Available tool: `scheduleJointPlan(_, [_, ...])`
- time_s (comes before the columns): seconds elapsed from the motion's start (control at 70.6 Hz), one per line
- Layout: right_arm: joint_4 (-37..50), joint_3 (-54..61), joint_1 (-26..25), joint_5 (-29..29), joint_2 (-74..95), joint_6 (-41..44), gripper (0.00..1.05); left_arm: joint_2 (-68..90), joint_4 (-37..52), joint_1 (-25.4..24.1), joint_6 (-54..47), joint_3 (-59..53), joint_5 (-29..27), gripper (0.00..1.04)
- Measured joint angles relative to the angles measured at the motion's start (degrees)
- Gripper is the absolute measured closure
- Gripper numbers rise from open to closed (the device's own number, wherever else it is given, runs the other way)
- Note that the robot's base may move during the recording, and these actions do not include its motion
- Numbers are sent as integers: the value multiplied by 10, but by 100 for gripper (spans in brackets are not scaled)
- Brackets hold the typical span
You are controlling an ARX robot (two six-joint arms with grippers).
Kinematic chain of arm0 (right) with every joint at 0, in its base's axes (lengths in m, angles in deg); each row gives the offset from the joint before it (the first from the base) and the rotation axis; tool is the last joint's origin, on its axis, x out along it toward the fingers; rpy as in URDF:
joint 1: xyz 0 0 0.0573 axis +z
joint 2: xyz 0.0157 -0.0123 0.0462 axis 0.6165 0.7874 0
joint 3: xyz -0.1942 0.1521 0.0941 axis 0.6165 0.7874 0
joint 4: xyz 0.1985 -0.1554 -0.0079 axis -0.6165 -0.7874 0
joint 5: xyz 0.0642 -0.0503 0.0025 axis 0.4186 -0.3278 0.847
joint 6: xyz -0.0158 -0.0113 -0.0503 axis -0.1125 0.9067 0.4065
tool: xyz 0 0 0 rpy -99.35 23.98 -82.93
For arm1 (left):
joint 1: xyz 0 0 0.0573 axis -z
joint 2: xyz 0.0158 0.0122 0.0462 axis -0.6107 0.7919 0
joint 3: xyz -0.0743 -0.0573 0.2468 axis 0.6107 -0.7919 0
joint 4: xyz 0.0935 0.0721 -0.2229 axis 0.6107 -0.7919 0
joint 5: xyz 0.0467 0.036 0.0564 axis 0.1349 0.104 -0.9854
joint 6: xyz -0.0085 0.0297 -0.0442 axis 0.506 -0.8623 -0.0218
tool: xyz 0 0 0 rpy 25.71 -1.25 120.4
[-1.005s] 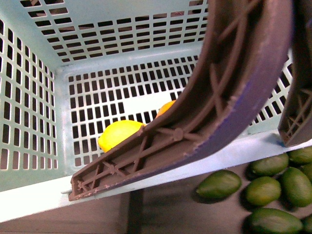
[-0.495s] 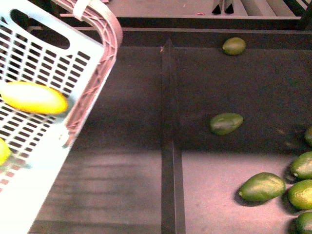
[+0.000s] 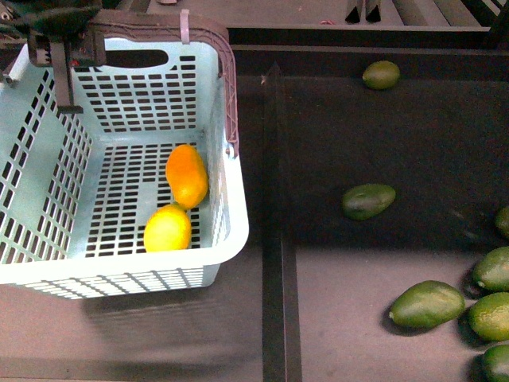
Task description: Pick lemon and mango into basket
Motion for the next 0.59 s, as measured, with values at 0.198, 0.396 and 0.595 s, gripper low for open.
scheduleJointPlan(0.198, [0,0,0,0,0,0,9,21,38,-9,-67,-9,64,89])
scheduleJointPlan(0.396, [0,0,0,0,0,0,9,-4,84,-15,-113,-79,89,79])
scheduleJointPlan(0.595, [0,0,0,0,0,0,9,-46,74,-24,-134,-120,31,40])
